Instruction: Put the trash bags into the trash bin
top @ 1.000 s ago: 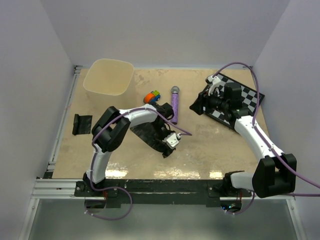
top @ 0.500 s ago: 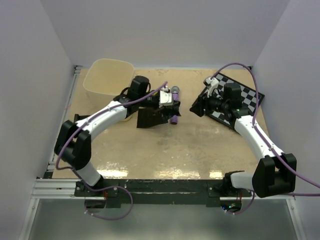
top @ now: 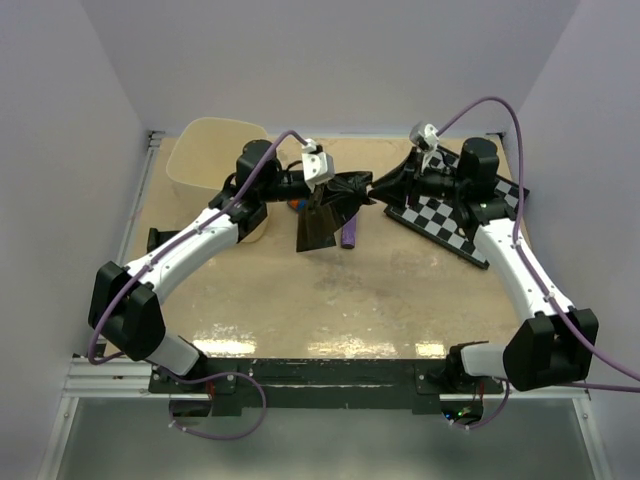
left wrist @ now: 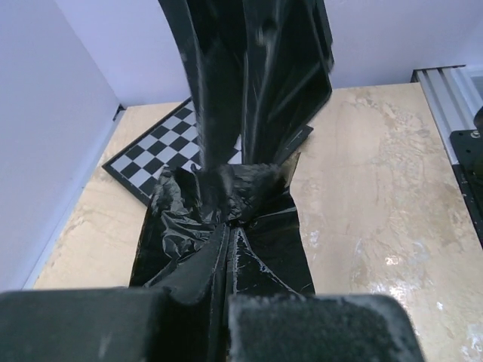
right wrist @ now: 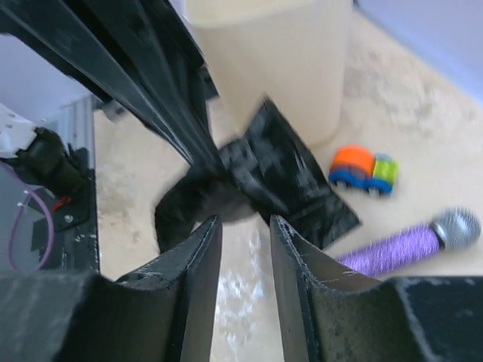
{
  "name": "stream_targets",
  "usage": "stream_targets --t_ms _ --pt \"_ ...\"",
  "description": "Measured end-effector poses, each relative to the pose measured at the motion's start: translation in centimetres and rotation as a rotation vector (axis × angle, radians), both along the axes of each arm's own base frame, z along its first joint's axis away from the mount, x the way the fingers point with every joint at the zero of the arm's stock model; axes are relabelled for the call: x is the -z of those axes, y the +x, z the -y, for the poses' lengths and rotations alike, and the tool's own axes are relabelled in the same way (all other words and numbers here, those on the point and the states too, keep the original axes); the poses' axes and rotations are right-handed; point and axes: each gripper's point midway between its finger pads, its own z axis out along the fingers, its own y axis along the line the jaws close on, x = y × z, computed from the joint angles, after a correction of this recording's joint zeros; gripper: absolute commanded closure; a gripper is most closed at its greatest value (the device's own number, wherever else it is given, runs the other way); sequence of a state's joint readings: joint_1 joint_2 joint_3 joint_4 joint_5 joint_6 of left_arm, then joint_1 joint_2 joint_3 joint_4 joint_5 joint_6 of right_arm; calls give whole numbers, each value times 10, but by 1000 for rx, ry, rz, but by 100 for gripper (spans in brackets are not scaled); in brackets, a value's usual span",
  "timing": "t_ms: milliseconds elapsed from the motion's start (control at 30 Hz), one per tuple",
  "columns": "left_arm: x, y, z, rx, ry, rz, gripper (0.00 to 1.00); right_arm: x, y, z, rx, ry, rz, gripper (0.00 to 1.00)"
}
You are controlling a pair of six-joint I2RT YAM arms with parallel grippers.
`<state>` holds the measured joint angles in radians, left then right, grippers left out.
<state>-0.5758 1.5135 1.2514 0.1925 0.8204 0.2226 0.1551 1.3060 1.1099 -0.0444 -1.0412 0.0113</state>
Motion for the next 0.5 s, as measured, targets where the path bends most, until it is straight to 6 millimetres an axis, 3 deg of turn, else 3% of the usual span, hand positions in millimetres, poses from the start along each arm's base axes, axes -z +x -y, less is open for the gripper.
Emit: stream_targets --t_ms 100,167,333,500 --pt "-2 -6 1 29 0 -23 100 -32 -6 -7 -68 49 75 58" --pt "-9 -9 2 47 -11 -29 100 -43 -12 -11 -110 69 96 56" --pt "-25 -16 5 87 -40 -45 100 -46 -22 -17 -179 98 65 46" --pt "-24 -20 7 113 -43 -70 100 -45 -28 -22 -219 132 25 43"
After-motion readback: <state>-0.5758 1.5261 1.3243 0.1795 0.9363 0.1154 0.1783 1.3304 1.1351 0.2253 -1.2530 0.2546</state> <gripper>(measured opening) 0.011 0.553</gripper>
